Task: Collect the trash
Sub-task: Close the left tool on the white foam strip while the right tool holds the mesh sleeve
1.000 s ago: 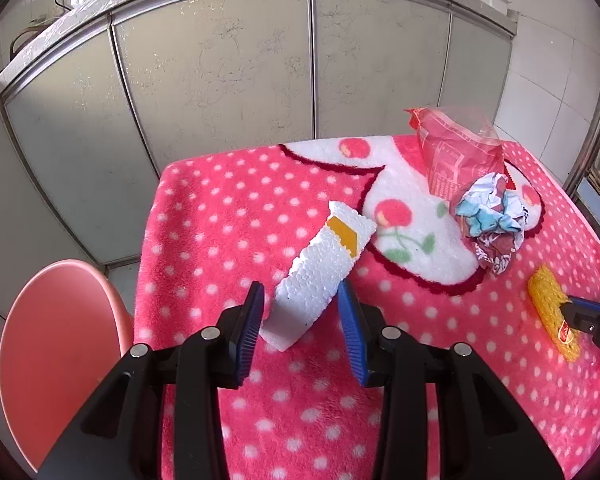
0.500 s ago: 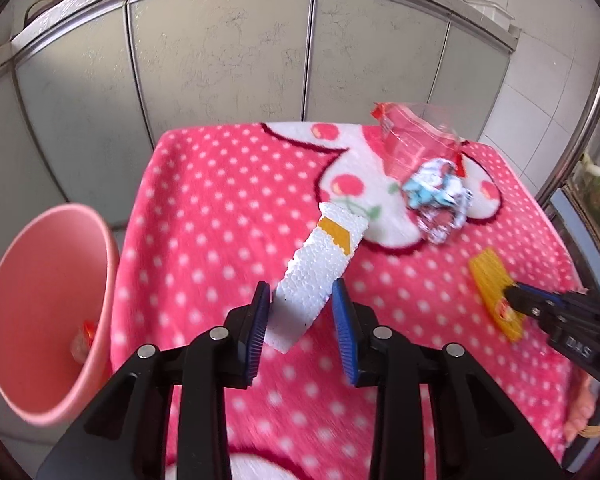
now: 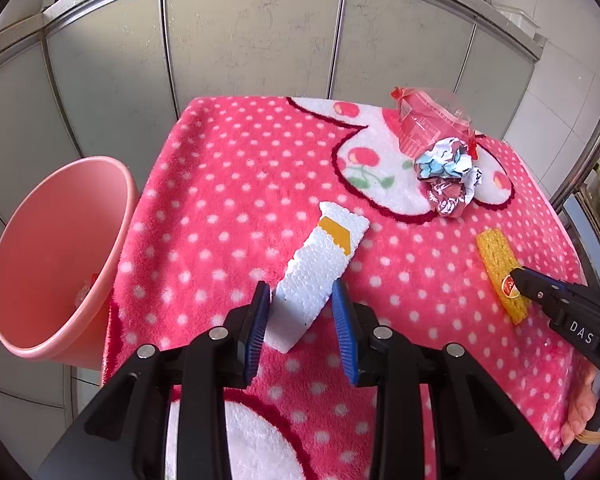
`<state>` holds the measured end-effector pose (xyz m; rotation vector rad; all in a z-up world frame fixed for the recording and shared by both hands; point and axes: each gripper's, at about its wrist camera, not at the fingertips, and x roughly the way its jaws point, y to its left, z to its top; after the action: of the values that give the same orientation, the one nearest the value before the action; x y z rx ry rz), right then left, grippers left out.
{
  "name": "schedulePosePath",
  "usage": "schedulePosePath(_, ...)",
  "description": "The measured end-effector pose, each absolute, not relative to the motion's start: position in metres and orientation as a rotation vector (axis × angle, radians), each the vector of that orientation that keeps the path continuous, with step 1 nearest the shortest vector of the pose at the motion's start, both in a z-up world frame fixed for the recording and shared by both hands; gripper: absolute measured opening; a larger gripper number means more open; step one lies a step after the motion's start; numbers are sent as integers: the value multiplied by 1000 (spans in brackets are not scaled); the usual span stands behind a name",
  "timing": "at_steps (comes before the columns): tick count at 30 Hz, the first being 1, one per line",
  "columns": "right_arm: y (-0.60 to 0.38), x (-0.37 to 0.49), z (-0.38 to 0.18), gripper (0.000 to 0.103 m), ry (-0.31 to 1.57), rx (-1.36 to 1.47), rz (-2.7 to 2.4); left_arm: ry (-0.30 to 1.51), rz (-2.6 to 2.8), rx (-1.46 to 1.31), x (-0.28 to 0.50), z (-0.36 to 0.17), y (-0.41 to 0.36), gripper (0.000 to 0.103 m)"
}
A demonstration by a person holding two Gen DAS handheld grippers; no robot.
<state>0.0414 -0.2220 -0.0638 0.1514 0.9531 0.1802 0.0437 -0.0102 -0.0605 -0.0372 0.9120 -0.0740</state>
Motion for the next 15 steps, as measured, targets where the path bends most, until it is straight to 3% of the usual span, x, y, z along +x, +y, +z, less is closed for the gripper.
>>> schedulePosePath(15, -222, 42, -63, 10, 954, 155, 180, 942, -50, -39, 40, -64, -11, 35)
